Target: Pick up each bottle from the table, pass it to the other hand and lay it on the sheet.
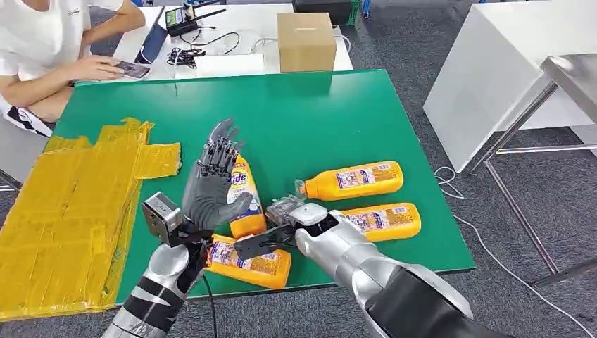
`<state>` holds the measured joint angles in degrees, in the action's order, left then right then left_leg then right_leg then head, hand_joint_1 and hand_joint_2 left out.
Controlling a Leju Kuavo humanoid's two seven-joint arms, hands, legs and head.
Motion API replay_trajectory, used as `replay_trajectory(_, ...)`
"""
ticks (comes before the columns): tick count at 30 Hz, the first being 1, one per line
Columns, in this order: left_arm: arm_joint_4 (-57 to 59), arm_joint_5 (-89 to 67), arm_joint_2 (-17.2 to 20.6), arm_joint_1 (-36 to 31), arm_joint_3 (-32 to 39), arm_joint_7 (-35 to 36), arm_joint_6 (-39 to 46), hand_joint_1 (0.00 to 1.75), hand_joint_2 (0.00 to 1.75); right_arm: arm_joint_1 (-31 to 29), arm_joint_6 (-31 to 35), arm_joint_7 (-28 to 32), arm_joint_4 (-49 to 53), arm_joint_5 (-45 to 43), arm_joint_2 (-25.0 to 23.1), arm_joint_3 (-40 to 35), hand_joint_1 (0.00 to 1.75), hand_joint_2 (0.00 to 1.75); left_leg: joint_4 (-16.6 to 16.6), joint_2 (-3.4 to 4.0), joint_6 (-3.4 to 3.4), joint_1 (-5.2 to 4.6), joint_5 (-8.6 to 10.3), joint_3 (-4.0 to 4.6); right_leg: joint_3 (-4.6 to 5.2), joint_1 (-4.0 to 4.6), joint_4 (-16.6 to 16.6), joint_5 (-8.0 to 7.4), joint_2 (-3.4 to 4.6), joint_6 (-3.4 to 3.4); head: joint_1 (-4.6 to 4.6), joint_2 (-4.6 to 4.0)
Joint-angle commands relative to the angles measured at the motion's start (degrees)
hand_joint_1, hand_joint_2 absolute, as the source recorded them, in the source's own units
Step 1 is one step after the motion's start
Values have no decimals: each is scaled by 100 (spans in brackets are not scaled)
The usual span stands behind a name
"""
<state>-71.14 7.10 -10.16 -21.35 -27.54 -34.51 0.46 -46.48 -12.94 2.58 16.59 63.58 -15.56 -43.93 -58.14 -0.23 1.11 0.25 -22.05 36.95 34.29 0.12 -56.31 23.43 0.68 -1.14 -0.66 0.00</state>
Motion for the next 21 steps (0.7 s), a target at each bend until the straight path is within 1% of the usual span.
replay_trajectory(1,275,-41,95,-155,28,41,22,0,175,-195,552,-473,-213,-56,-14,-40,0,175,3,-2,-5,-1,-5,-16,-17,-1,2,7,-8,-2,0,0)
replay_trajectory(3,190,-77,117,-80,83,72,67,0,175,-272,924,-710,-113,-319,-35,299,0,175,2,0,-3,-3,-3,-8,-7,-2,-1,4,-4,-1,0,0)
replay_trajectory(4,86,-101,128,-3,136,106,97,0,175,-287,1271,-821,-30,-565,-25,603,0,175,1,4,-5,-3,-6,-14,-12,-2,-2,6,-2,-2,0,0)
replay_trajectory(5,-17,-126,156,82,186,134,134,0,175,-294,1626,-861,84,-750,8,840,0,175,0,4,-3,-4,-3,-5,-3,-4,-3,3,0,-2,0,0)
replay_trajectory(6,-128,-158,181,165,233,161,158,0,175,-303,1795,-845,136,-855,33,973,0,175,1,2,-2,-3,-1,2,1,-2,-2,1,1,-1,0,0)
replay_trajectory(7,-315,-219,223,304,310,224,190,0,175,-263,2087,-777,293,-1092,70,1243,0,175,-1,6,-4,-4,-7,-4,-4,-3,-5,5,3,-2,0,0)
replay_trajectory(8,-401,-241,241,385,359,254,203,0,175,-203,2443,-753,467,-1172,120,1371,0,175,0,9,-3,-3,-6,-2,-3,-2,-3,3,7,-2,2,0)
replay_trajectory(9,-493,-276,256,464,405,279,226,0,175,-160,2601,-728,582,-1218,156,1437,0,175,1,14,-5,-5,-12,-13,-12,-4,-3,8,10,-2,0,0)
replay_trajectory(10,-586,-327,260,557,475,322,252,0,175,-64,2915,-679,808,-1284,199,1546,0,175,1,11,-4,-3,-8,-5,-6,-1,-2,5,7,-1,0,0)
replay_trajectory(11,-667,-366,277,644,521,351,259,0,175,63,3274,-629,1114,-1319,251,1634,0,175,4,5,-3,-3,-6,-7,-8,-2,2,5,1,-1,0,0)
replay_trajectory(12,-780,-434,288,751,589,369,307,0,175,251,3489,-448,1518,-1498,273,1787,0,175,4,1,-3,-2,-3,-2,-5,-1,2,4,-3,-1,0,0)
replay_trajectory(13,-904,-483,304,889,671,367,327,0,175,566,3691,-203,2183,-1756,326,1944,0,175,6,0,-5,-1,-8,-12,-14,0,4,8,-4,-1,0,0)
replay_trajectory(14,-972,-510,325,990,716,364,336,0,175,864,3770,12,2750,-2025,365,2068,0,175,6,3,-4,1,-6,-6,-9,2,6,4,2,-1,0,0)
replay_trajectory(15,-1055,-551,360,1073,739,306,389,0,175,1195,3775,410,3361,-2491,380,2200,0,175,10,5,-6,-1,-13,-21,-23,0,10,10,2,-1,0,0)
replay_trajectory(16,-1122,-560,374,1165,787,308,389,0,175,1445,3739,405,3804,-2625,476,2149,0,175,12,6,-6,3,-12,-17,-21,4,14,8,4,0,0,0)
replay_trajectory(17,-1136,-575,383,1196,803,294,380,0,175,1565,3707,326,4027,-2654,539,2091,0,175,12,1,-6,5,-11,-15,-21,5,16,8,-1,0,0,0)
replay_trajectory(18,-1136,-576,385,1198,804,292,379,0,175,1580,3705,328,4030,-2654,541,2085,0,175,9,-7,-9,3,-9,-5,-12,4,12,8,-7,0,0,0)
replay_trajectory(19,-1140,-582,381,1203,811,286,381,0,175,1665,3752,473,4178,-2841,513,2154,0,175,9,-10,-10,1,-13,-11,-17,2,9,15,-12,1,0,0)
replay_trajectory(20,-1207,-614,411,1259,821,260,423,0,175,1918,3781,934,4604,-3370,499,2250,0,175,5,-14,-10,1,-13,-6,-13,2,6,16,-14,3,0,0)
replay_trajectory(21,-1283,-632,441,1338,842,246,453,0,175,2169,3701,1172,5022,-3786,566,2233,0,175,5,-15,-8,0,-10,4,-2,0,5,13,-13,3,0,0)
